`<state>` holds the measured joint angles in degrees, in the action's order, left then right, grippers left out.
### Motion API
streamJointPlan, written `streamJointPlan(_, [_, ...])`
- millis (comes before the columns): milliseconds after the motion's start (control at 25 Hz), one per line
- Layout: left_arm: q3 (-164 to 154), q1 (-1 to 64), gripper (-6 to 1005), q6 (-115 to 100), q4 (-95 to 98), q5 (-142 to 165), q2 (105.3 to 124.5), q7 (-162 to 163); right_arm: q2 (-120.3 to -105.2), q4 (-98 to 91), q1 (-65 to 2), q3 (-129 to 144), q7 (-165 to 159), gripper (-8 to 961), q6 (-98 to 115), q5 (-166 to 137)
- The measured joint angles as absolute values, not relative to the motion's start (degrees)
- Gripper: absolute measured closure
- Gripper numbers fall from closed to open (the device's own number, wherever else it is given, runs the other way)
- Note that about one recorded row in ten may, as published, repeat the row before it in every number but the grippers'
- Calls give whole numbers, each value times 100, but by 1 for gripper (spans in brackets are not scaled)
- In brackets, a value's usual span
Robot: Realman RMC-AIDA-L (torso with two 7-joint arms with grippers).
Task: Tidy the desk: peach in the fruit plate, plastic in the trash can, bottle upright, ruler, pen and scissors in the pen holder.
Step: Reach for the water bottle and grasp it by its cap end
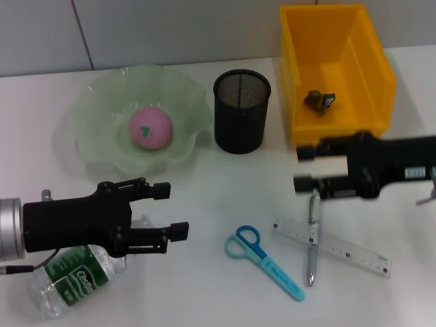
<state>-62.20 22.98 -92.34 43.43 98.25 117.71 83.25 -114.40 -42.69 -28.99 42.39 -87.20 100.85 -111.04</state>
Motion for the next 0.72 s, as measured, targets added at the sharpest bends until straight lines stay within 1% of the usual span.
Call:
streamJointPlan(120, [-6214,2341,143,-9214,4477,10021,11756,8583,-11451,-4303,-2899,4243,-8719,260,10143,-11497])
streamJointPlan(240, [-6186,2420,145,-9095,4687,10411,11775,8833,-11428,-4307,-2911,4245,-8718,260,10151,-11730])
streamJointPlan(560, [-6195,2852,150,-8867,5350,11645,11795,9740,-11431,-4483,-2936,4251,-8743,260,10241,-12030])
streamJointPlan(680, [-6261,3067,276,-8874,5813,12279,11802,10407,-11420,-4531,-2939,4254,-8743,260,10243,-12034])
streamJointPlan(720, [-6295,3154,276,-8888,5902,12451,11805,10619,-11412,-4550,-2942,4254,-8743,260,10244,-12034])
